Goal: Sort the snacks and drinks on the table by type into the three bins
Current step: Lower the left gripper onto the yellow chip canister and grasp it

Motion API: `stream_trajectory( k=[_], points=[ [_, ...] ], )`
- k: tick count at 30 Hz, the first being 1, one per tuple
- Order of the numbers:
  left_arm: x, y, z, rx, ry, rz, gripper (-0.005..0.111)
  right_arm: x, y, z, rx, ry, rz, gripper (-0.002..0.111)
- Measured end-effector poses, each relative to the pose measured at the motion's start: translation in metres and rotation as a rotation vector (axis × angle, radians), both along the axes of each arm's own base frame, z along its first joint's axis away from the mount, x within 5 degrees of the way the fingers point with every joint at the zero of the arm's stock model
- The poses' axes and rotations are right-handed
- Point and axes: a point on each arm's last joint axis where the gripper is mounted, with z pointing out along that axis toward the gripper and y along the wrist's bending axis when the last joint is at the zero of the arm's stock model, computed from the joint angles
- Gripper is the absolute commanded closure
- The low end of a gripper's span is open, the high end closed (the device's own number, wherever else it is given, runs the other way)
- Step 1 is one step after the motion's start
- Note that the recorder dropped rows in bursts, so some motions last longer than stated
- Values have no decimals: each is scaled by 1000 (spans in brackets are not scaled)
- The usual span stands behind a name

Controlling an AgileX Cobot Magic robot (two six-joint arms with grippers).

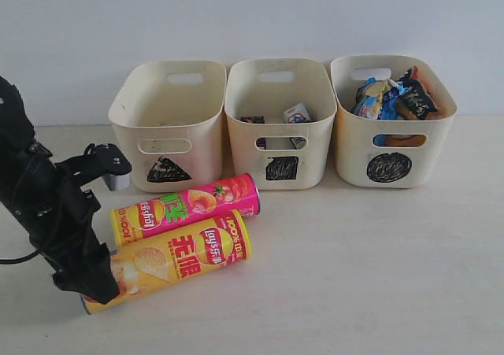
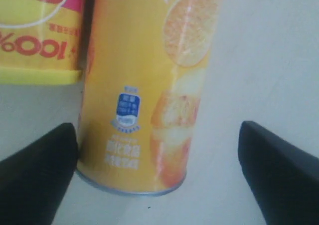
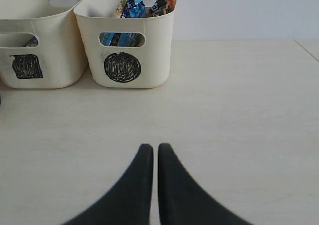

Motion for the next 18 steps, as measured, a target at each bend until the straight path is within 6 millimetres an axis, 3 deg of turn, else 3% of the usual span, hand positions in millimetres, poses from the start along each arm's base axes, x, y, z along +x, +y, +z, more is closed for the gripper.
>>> stream_trajectory(
  k=[10,14,18],
  points=[
    [7,-2,-25,4,54,19,31,0,0,0,0,0,0,107],
    [8,-2,-32,8,68,5,56,0,0,0,0,0,0,107],
    [7,-2,-32,8,65,-19,100,0,0,0,0,0,0,107]
  ],
)
